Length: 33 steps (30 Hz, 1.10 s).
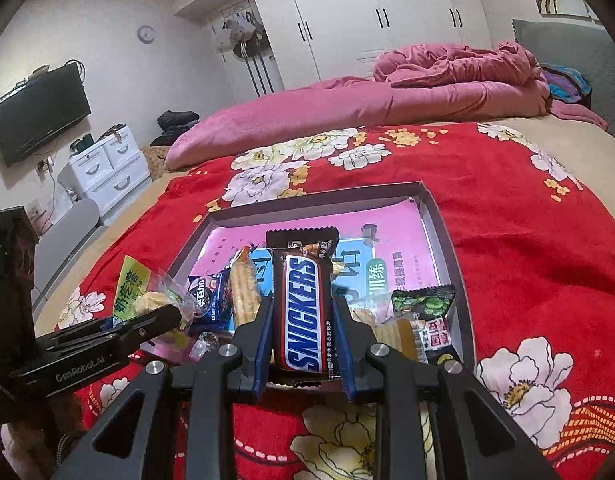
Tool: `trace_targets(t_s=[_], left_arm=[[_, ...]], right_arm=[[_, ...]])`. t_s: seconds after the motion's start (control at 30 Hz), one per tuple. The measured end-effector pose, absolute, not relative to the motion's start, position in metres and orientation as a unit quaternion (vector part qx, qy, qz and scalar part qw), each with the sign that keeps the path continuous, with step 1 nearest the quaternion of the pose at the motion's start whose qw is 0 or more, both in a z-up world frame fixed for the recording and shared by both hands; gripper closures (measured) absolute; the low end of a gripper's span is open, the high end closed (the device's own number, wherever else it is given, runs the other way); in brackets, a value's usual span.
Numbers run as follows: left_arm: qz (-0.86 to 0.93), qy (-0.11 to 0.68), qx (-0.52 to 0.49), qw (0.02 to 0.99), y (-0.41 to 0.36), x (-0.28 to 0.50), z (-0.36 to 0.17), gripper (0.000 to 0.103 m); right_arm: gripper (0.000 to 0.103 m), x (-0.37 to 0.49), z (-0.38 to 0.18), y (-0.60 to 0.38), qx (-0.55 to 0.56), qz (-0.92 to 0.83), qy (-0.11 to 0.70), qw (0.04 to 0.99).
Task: Organize snacks
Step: 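Carry the green bag with the left gripper while the right carries the Snickers over the tray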
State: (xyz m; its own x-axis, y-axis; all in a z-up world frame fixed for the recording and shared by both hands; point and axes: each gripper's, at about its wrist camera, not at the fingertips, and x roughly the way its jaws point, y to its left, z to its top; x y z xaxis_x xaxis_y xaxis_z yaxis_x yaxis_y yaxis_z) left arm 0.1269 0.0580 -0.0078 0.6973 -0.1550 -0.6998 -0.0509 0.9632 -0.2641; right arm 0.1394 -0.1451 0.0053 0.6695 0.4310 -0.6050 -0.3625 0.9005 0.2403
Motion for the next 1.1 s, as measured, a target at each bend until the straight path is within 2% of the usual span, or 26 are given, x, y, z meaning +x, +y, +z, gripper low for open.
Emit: trace_targets(t_s=[1.1], left_arm=[[-0.029, 0.410, -0.127, 0.903, 0.052, 0.145, -0.020, 0.067]], right_arm=[[0.074, 0.155, -0.011, -0.116, 0.006, 0.232, 0.361, 0.903]])
